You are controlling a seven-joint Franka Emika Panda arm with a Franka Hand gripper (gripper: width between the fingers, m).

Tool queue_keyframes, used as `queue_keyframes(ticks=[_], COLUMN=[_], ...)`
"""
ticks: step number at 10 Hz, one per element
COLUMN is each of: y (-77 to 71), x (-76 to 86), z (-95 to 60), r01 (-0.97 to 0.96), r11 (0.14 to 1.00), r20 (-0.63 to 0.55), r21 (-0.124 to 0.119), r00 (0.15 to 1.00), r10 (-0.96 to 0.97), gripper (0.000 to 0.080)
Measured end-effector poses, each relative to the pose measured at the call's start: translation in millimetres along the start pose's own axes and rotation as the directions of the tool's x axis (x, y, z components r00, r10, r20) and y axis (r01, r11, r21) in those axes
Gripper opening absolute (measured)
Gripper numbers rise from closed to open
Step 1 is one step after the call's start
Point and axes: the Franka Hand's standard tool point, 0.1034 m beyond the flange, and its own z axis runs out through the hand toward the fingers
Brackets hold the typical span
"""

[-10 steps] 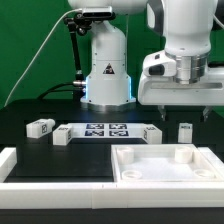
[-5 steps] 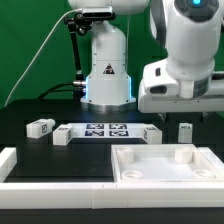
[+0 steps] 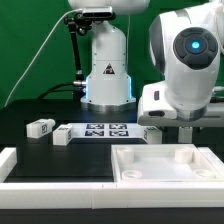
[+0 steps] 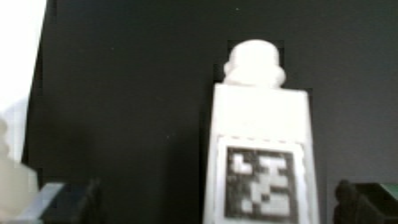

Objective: Assemble one leg

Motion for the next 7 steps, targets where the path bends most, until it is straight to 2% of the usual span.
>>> queue_keyframes(ticks=[3, 4, 5, 6, 7], y=[-3.5, -5.4, -4.8, -4.8, -4.7], x=[-1.6, -0.9, -0.9, -0.9, -0.9], z=[6.2, 4.6, 4.8, 4.8, 4.8], r01=[-0.051, -0.048, -0.047, -0.047, -0.047], r11=[0.999, 0.999, 0.999, 0.999, 0.999], r20=[0.007, 0.003, 0.004, 0.004, 0.004], r21=[-0.011, -0.011, -0.011, -0.011, -0.011], r00=[0.999, 0.999, 0.999, 0.999, 0.999], r10=[0.051, 0.048, 0.047, 0.047, 0.047], gripper=[0.0649, 0.0508, 0.0508, 0.0333, 0.0333])
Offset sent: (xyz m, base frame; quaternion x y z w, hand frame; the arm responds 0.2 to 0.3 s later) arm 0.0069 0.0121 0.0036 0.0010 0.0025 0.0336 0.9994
